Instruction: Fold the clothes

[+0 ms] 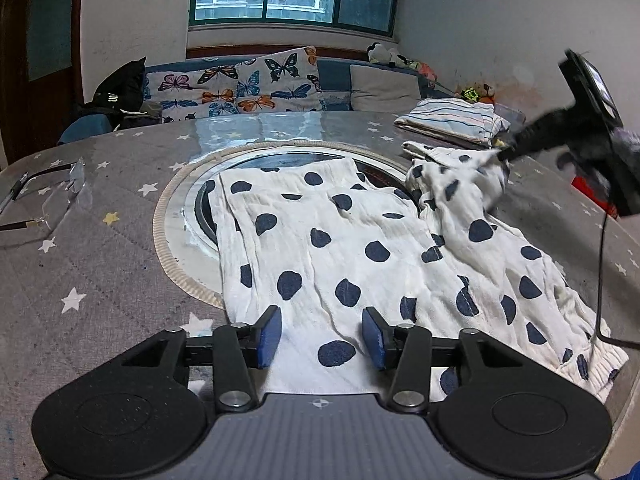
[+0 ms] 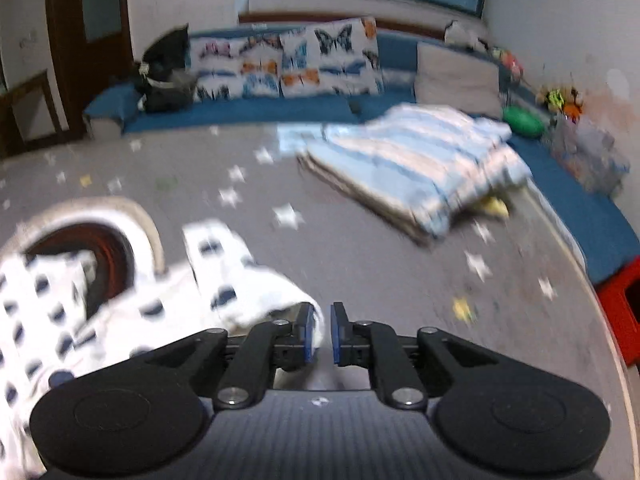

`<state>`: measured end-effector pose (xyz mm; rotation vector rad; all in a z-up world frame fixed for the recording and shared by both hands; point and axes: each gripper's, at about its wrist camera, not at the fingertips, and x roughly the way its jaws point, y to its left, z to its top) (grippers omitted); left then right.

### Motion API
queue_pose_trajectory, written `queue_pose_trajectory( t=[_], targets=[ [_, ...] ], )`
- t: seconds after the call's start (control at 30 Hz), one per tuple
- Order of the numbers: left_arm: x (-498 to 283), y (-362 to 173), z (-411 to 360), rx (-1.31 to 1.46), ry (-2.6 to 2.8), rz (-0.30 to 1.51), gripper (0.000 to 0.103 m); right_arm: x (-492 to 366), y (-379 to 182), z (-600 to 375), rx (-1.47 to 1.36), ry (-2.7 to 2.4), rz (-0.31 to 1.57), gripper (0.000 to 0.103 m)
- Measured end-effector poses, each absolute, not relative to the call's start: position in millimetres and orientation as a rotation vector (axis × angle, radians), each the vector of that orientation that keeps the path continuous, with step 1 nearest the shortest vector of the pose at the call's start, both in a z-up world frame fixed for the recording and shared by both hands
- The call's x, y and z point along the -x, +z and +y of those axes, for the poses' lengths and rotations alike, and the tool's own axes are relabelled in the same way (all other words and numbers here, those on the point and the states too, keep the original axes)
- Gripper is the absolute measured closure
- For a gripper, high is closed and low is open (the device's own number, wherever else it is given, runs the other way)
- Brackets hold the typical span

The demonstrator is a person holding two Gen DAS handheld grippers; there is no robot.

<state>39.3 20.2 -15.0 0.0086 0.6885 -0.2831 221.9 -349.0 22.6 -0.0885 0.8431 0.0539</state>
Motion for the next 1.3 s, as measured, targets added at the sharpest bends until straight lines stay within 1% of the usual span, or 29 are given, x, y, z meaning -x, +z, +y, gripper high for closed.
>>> queue_pose_trajectory(
  t=[0.03, 0.07, 0.13, 0.33, 0.4, 0.57, 0.7, 0.73, 0.83, 0.93, 1.0, 1.03, 1.17, 1.23, 1.3],
  targets=[
    [-39.4, -14.9, 19.2, -0.012, -0.282, 0.69, 0.051, -217.4, 20.6, -352.4, 0.094, 0.051, 0.846, 0.087],
    [-39.5, -14.8, 18.2, -0.016, -0.281, 0.691, 0.051, -212.0, 21.1, -356.0, 0.089, 0.051, 0.841, 0.078],
    [-39.9, -14.6, 16.8, -0.021, -0.28, 0.694, 0.049, -200.9, 23.2, -363.2, 0.071, 0.053, 0.825, 0.07],
    [-40.8, -14.0, 13.8, -0.035, -0.275, 0.699, 0.047, -189.5, 32.5, -338.3, 0.092, 0.203, 0.793, 0.07],
    [-40.8, -13.9, 13.3, -0.035, -0.273, 0.701, 0.047, -197.9, 26.4, -329.5, 0.099, 0.23, 0.815, 0.073],
    [-41.1, -13.6, 12.4, -0.037, -0.271, 0.705, 0.044, -222.0, 8.6, -308.7, 0.115, 0.287, 0.878, 0.073],
    [-41.5, -14.5, 10.2, -0.043, -0.273, 0.707, 0.039, -252.3, 8.3, -314.5, 0.126, 0.221, 0.844, 0.072],
    [-41.6, -14.6, 9.3, -0.045, -0.272, 0.708, 0.037, -258.7, 12.3, -318.9, 0.116, 0.186, 0.816, 0.07],
    [-42.2, -14.7, 7.2, -0.048, -0.27, 0.711, 0.034, -275.9, 25.7, -332.8, 0.094, 0.082, 0.733, 0.068],
    [-42.7, -14.5, 6.7, -0.048, -0.269, 0.713, 0.03, -280.3, 43.5, -344.7, 0.125, 0.04, 0.697, 0.063],
    [-42.8, -14.2, 5.9, -0.051, -0.267, 0.715, 0.029, -273.9, 55.3, -348.0, 0.147, 0.057, 0.682, 0.059],
    [-42.7, -14.1, 5.1, -0.054, -0.266, 0.715, 0.027, -270.8, 56.2, -347.2, 0.154, 0.071, 0.689, 0.054],
    [-40.1, -10.4, 2.2, -0.065, -0.257, 0.705, 0.026, -258.8, 54.1, -341.3, 0.176, 0.129, 0.732, 0.054],
    [-37.7, -6.1, 1.3, -0.065, -0.258, 0.69, 0.019, -252.9, 53.1, -338.4, 0.187, 0.158, 0.754, 0.054],
    [-35.5, -1.5, -0.4, -0.067, -0.259, 0.677, 0.018, -246.9, 52.1, -335.4, 0.197, 0.187, 0.776, 0.054]
  ],
)
